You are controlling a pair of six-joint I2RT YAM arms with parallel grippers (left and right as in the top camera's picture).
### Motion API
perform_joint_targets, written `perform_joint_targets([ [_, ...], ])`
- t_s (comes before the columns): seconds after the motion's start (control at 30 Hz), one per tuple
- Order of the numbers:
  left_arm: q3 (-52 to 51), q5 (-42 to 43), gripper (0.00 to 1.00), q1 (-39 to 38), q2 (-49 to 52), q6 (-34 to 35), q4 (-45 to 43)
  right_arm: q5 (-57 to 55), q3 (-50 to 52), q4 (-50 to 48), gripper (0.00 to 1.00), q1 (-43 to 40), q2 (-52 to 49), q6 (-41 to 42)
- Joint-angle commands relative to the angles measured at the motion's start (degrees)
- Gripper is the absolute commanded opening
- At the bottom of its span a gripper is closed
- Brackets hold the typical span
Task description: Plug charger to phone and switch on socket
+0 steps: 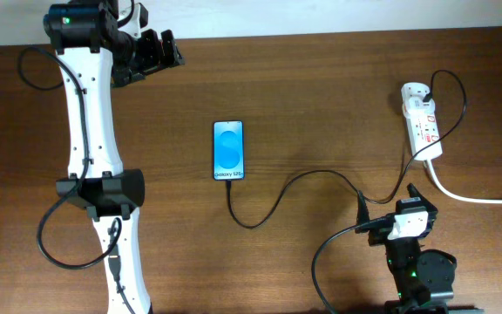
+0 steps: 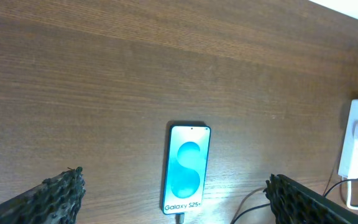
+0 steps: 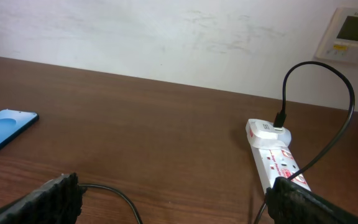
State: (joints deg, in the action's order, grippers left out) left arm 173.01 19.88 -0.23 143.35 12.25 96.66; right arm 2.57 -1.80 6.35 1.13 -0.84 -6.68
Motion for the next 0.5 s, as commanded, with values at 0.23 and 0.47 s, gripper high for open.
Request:
perform_joint_targets([
  [0.23, -19.41, -0.44, 0.99, 0.13, -11.52, 0.11, -8.48, -0.04, 0.63, -0.22, 0.98, -0.50, 0.66, -0.17],
  [0.47, -32.70, -6.21, 0.99, 0.13, -28.33, 0.11, -16.96, -0.02, 0.63, -0.22, 0.98, -0.50, 0.66, -0.17],
])
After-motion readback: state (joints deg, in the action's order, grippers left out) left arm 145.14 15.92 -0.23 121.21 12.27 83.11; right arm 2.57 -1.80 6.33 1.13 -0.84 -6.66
